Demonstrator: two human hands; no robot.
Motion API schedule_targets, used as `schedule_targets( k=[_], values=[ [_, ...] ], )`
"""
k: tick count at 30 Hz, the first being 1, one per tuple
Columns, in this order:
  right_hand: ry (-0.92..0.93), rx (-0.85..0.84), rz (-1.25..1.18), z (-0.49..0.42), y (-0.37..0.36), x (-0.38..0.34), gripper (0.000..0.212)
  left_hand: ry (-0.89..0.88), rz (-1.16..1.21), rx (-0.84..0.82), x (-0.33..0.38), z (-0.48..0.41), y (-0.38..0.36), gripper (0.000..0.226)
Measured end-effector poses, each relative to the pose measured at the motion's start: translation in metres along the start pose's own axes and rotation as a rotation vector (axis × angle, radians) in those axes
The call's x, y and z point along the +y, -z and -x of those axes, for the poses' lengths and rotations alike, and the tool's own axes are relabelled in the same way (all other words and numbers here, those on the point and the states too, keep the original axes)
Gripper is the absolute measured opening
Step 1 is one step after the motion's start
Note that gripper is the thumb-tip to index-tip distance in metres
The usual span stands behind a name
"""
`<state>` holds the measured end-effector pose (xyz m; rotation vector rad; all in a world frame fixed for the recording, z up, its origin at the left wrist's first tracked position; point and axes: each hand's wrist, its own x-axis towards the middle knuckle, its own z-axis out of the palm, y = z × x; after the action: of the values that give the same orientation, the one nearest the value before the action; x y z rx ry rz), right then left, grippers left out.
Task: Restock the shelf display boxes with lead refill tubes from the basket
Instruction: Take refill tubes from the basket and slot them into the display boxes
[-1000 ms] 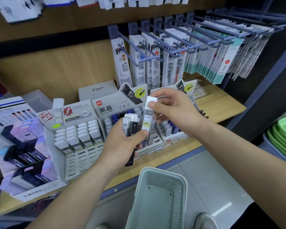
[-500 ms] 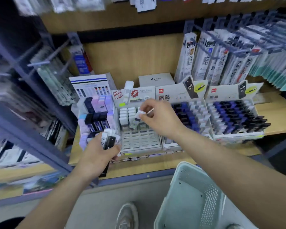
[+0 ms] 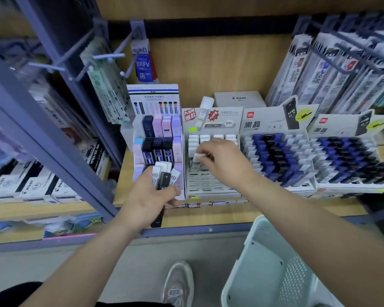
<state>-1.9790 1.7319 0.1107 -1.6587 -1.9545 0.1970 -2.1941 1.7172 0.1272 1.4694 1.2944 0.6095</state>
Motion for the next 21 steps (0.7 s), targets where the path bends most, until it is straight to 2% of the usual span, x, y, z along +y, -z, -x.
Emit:
schedule_targets(
  k=[6, 10, 13, 15, 17, 19, 21],
  values=[
    [-0.015, 0.02, 0.038, -0.005, -0.014, -0.006, 0.014, -0.025, 0.086, 0.028, 0.009, 0.005, 0.001, 0.02],
    [0.009, -0.029, 0.218, -0.003, -0.015, -0.011, 0.019, -0.037, 0.073, 0.039, 0.011, 0.006, -0.001, 0.021],
    [0.0, -0.038, 0.184, -0.001, -0.011, -0.014, 0.021, -0.044, 0.075, 0.047, 0.014, 0.006, -0.005, 0.023],
    [-0.068, 0.031, 0.017, 0.005, -0.004, -0.019, 0.022, -0.052, 0.087, 0.054, 0.017, 0.007, -0.009, 0.023],
    [-0.194, 0.073, -0.26, 0.014, 0.007, -0.029, 0.022, -0.066, 0.084, 0.042, 0.019, 0.007, -0.014, 0.022],
    [-0.312, -0.019, -0.601, 0.024, 0.019, -0.042, 0.017, -0.08, 0.089, 0.006, 0.021, 0.007, -0.019, 0.023],
    [-0.337, -0.088, -0.735, 0.033, 0.028, -0.048, 0.011, -0.095, 0.106, -0.027, 0.023, 0.006, -0.025, 0.024]
  ],
)
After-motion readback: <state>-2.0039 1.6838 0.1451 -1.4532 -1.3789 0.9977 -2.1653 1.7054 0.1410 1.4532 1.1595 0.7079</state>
